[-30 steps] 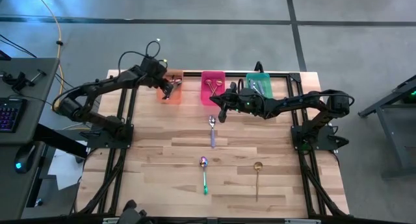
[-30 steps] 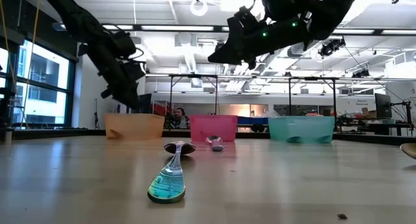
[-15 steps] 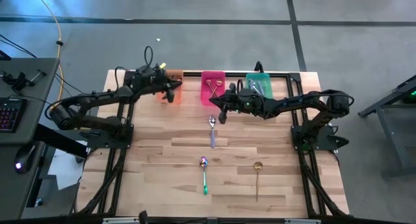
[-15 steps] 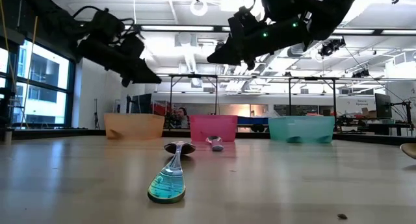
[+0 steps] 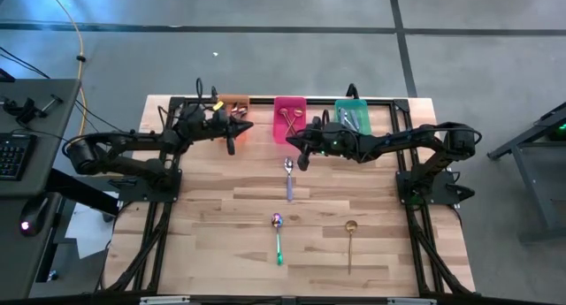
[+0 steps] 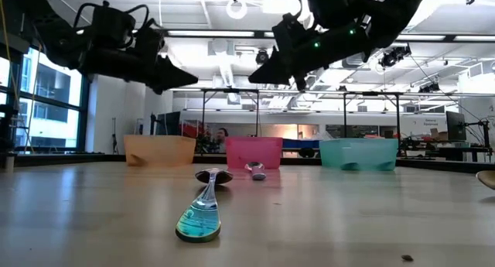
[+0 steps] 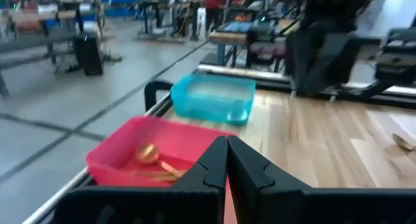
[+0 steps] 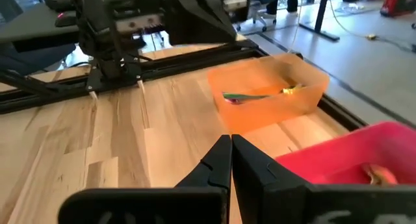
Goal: Sort silverware by color (type)
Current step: Put the yellow spoon into the pink bin
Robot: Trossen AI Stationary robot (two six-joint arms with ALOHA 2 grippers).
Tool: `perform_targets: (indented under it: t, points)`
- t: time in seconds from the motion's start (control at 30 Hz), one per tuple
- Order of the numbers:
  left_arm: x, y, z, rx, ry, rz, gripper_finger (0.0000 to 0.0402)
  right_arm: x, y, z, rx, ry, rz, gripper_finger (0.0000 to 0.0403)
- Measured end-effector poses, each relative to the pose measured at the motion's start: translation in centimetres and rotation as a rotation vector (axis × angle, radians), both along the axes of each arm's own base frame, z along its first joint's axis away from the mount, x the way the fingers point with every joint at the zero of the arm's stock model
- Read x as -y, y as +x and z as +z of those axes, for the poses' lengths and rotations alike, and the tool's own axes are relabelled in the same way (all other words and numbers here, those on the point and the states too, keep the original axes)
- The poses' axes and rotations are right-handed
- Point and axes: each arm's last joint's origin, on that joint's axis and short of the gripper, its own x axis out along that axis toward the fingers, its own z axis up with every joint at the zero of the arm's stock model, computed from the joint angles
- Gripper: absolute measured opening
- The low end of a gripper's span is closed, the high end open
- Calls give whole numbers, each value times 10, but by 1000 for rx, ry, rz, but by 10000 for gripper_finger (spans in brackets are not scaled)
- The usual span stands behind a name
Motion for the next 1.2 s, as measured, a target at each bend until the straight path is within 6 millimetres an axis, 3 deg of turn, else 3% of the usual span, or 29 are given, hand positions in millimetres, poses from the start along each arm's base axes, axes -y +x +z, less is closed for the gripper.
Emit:
perform_targets:
  t: [0.23, 0.67, 1.2]
  points:
    - [6, 4, 3, 16, 57, -35, 0, -2, -2, -7, -49, 70, -77, 0]
    - [13, 11, 2, 50, 45, -74, 0, -29, -1, -14, -106, 116, -155, 0]
    - [15, 13, 3, 58, 41, -87, 0, -62, -16, -38, -296, 358, -297, 0]
